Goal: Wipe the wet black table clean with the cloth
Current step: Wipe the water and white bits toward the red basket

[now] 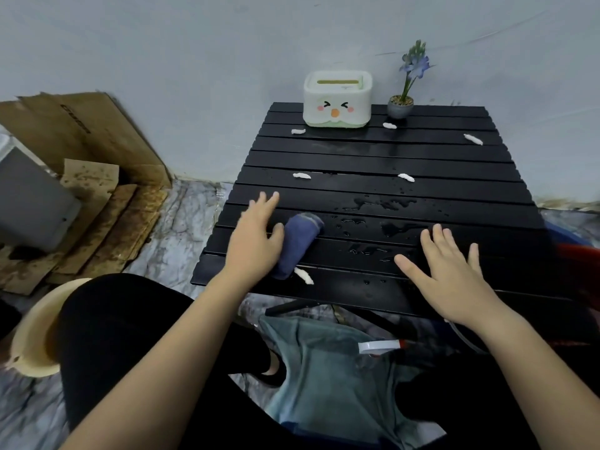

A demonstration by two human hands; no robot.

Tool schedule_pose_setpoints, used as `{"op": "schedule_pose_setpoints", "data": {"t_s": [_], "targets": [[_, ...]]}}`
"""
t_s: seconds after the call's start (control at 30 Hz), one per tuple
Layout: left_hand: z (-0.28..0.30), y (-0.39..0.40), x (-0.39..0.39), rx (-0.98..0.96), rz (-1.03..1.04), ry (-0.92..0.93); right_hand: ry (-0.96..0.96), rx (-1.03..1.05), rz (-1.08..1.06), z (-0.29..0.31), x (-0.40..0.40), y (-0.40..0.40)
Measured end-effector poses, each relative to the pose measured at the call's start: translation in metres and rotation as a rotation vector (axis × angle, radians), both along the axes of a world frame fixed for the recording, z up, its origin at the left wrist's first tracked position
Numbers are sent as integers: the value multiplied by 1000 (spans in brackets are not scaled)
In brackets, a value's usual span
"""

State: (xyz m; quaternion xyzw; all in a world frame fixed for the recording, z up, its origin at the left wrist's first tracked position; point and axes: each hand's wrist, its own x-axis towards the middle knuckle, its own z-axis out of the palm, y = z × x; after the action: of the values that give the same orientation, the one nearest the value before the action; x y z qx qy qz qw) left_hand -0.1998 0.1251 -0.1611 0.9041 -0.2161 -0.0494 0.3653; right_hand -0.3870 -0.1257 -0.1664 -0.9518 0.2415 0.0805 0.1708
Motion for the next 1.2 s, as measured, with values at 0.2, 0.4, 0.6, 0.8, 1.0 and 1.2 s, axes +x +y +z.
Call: {"op": "schedule_pose_setpoints", "data": {"t_s": [0.2, 0.4, 0.6, 0.8, 1.0, 1.2], "targets": [[-23, -17, -7, 173, -312, -26, 2, -5, -5, 0, 1, 2], [-22, -58, -17, 52, -434, -14, 0, -26, -25, 0, 5, 4], [4, -45, 35, -422, -18, 149, -75, -38, -42, -2, 12, -1], [-34, -4, 104, 335, 150, -172, -117, -64, -43, -4, 30, -8], [-39, -71, 66, 275, 15, -340, -92, -66, -47, 2, 34, -11], [-17, -155, -10, 50, -411, -98, -85, -6, -39, 10, 33, -20]]}}
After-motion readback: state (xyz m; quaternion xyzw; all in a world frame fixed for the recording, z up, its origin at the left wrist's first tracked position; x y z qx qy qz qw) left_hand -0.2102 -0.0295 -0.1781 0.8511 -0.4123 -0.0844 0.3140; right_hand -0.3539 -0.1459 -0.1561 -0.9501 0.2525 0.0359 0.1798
